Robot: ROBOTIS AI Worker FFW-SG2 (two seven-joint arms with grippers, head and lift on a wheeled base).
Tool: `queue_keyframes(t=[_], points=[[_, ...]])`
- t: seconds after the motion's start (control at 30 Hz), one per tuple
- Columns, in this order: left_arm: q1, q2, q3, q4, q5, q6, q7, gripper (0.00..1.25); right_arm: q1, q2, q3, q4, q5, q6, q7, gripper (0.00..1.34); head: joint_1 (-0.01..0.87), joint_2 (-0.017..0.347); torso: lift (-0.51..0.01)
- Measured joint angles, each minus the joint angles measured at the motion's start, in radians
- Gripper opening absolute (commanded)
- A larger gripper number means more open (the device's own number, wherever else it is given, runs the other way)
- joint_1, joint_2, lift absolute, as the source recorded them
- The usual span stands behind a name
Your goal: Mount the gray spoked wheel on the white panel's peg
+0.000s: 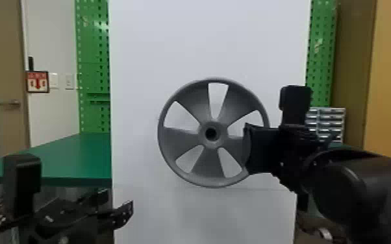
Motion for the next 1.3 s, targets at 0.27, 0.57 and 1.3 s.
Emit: queue_keyframes(t=[0.27, 0.57, 1.3], points=[[0.000, 0.001, 0.000, 0.000, 0.000, 0.000, 0.000, 0.75, -0.002, -0.003, -0.006, 0.009, 0.009, -0.007, 0.021, 0.17, 0.117, -0.008, -0.456], [-0.004, 0.001, -0.003, 0.000, 0.000, 0.000, 0.000, 0.75, -0.008, -0.004, -0.017, 0.034, 0.015, -0.017, 0.058, 0.17, 0.117, -0.008, -0.456], [-0.006, 0.003, -0.007, 0.001, -0.002, 0.000, 0.000, 0.75, -0.021, 0.002, -0.018, 0.079, 0.040, -0.042, 0.115, 0.17, 0.117, -0.008, -0.456]])
